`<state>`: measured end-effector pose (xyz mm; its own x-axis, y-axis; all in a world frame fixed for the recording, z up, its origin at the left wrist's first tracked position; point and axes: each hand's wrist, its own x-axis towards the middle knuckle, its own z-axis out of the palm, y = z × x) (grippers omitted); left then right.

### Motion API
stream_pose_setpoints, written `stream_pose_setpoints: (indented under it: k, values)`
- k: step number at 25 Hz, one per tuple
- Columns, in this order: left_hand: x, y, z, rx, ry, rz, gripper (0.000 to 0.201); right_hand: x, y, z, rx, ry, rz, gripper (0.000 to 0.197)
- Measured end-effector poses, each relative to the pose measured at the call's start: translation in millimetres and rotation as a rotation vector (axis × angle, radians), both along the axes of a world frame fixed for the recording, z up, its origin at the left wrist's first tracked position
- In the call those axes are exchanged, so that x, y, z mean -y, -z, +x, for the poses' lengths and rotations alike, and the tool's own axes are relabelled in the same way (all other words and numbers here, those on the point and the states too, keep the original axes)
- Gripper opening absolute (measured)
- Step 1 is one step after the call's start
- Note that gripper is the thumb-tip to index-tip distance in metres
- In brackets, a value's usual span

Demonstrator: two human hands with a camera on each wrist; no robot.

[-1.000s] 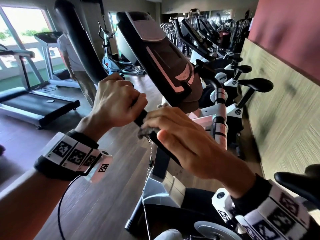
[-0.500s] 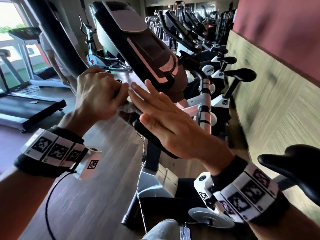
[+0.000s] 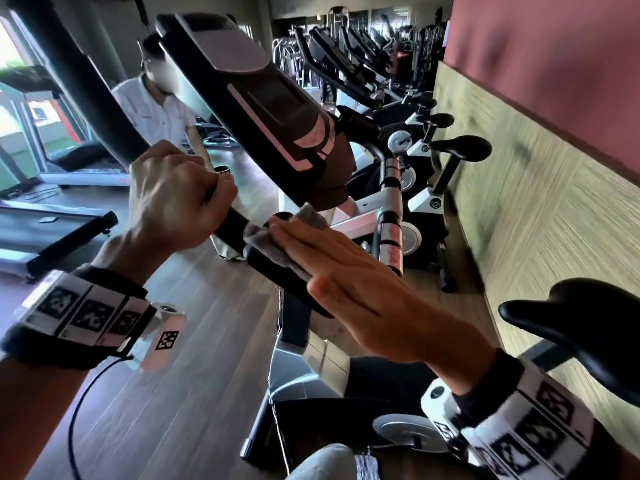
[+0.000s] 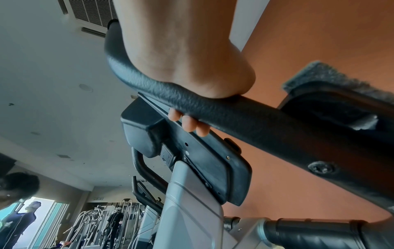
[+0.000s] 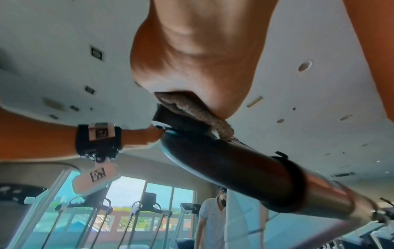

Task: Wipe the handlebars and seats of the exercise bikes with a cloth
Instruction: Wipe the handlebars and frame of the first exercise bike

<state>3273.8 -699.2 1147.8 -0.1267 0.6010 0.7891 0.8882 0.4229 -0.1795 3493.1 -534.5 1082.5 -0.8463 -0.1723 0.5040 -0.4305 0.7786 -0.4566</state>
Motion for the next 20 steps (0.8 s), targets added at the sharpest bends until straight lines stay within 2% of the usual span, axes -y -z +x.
stream_pose_setpoints:
  k: [4,8,12,16,20]
  values:
    - [-0.8,0.9,0.9,-0.007,-0.011,0.016,0.048,4.4,-13.2,-23.1,0.053,0.047,-0.027,0.060]
    - [0.1,-0.2,2.1,0.011,-0.014,-0.004,0.051,-3.1,-4.6,-13.3,0.011,0.014,0.038,0.056]
    - [0.1,0.4,3.6,0.019,-0.025,-0.005,0.052,-5.9,-16.5,-25.5,0.090,0.006,-0.041,0.055]
    - [0.0,1.4,1.6,0.031,-0.041,0.004,0.051,-3.4,-11.9,-19.1,0.021,-0.013,0.070,0.057]
    - [-0.9,0.3,1.3,0.014,-0.029,0.000,0.053,-0.5,-22.3,-33.5,0.065,0.000,0.050,0.058]
